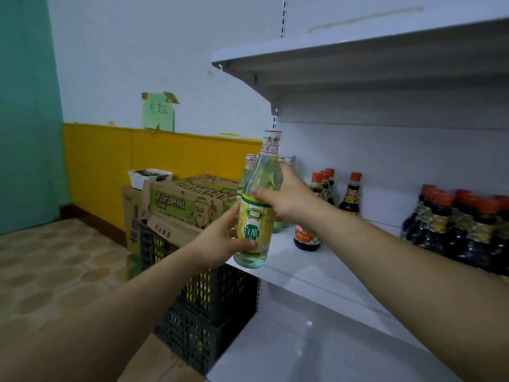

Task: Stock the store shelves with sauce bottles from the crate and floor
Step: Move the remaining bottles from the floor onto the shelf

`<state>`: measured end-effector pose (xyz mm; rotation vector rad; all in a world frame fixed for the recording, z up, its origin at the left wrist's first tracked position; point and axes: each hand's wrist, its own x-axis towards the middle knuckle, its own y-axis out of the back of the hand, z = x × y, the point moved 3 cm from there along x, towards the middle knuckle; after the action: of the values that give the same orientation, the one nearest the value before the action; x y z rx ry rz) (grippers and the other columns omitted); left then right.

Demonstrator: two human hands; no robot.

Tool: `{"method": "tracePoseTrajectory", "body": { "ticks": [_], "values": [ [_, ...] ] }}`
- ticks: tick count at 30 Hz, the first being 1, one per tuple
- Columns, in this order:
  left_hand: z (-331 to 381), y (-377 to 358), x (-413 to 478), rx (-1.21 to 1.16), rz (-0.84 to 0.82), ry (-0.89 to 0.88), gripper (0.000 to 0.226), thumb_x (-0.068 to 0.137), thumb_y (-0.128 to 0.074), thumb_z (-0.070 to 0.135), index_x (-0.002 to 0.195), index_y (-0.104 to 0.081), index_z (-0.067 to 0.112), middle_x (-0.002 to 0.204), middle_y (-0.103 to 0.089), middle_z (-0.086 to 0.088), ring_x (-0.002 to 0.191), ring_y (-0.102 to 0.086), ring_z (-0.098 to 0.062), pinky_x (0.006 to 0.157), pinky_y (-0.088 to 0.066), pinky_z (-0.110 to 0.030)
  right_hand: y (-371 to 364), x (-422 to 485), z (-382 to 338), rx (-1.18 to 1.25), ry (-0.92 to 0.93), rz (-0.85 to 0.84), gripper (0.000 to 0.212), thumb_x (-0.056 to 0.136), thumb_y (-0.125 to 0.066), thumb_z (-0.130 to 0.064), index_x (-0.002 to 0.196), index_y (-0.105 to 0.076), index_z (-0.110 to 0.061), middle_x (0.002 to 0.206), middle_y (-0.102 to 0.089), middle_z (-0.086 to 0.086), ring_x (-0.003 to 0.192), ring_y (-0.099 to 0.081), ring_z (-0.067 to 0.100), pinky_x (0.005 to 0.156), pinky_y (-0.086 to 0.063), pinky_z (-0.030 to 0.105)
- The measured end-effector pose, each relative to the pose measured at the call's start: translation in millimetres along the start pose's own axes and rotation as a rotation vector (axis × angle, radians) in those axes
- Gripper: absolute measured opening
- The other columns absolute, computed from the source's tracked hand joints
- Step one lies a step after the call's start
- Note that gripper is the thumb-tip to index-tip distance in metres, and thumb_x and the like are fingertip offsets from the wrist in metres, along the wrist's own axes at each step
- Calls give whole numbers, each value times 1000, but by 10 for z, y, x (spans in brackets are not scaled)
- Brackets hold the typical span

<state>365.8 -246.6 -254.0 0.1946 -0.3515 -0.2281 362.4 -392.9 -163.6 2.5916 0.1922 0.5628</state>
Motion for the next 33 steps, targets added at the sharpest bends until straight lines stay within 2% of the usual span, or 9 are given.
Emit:
{"method": "tracePoseTrajectory", "body": {
  "ticks": [2,5,8,13,18,23,27,33],
  "values": [
    [-184,-23,198,119,-59,35,92,82,-73,10,150,-17,37,135,-56,2,129,-48,-17,106,-41,-43,4,98,193,-40,-33,67,72,88,-70,-32,145,-27,-26,129,-54,-4,112,-57,22,90,-50,37],
    [-453,31,420,364,-89,189,93,84,-68,38,153,-6,31,155,-28,4,144,-22,-18,112,-28,-37,5,259,503,-80,-97,143,77,87,-69,-36,147,-23,-22,141,-50,5,120,-54,26,92,-48,35],
    [-718,142,599,637,-134,289,85,88,-57,49,153,-8,24,160,-8,2,147,-12,-22,115,-23,-43,-9,433,771,-87,-131,177,75,87,-70,-33,146,-25,-22,141,-50,5,122,-52,26,98,-46,38],
    [-1120,243,914,1149,-222,314,88,85,-33,74,153,-5,28,161,3,-4,148,5,-25,118,-5,-52,-56,719,1035,-92,-172,215,74,87,-70,-34,145,-27,-25,137,-52,3,118,-55,26,99,-48,43],
    [-1385,215,1131,1219,-259,323,79,88,-19,72,153,-6,29,161,4,-3,148,6,-25,117,-1,-53,-114,991,1146,-128,-159,217,68,88,-68,-35,144,-30,-26,130,-57,-1,112,-58,22,92,-48,35],
    [-1522,147,1188,1239,-243,307,86,82,-19,79,152,-6,31,161,1,-1,148,5,-25,117,1,-53,-272,1231,1217,-216,-174,199,76,89,-64,-43,149,-20,-26,140,-53,5,117,-57,30,96,-49,43],
    [-1524,147,1172,1225,-233,308,84,83,-20,78,152,-5,32,161,3,-1,148,7,-23,117,3,-51,-343,1353,1269,-290,-184,199,78,95,-56,-43,153,-7,-21,149,-41,11,123,-51,34,91,-45,38],
    [-1538,145,1170,1202,-229,310,84,83,-21,78,152,-6,32,161,3,-1,148,7,-22,117,4,-51,-389,1474,1332,-363,-197,222,80,96,-53,-46,153,-4,-19,147,-42,15,120,-52,36,90,-46,41]
  ]
}}
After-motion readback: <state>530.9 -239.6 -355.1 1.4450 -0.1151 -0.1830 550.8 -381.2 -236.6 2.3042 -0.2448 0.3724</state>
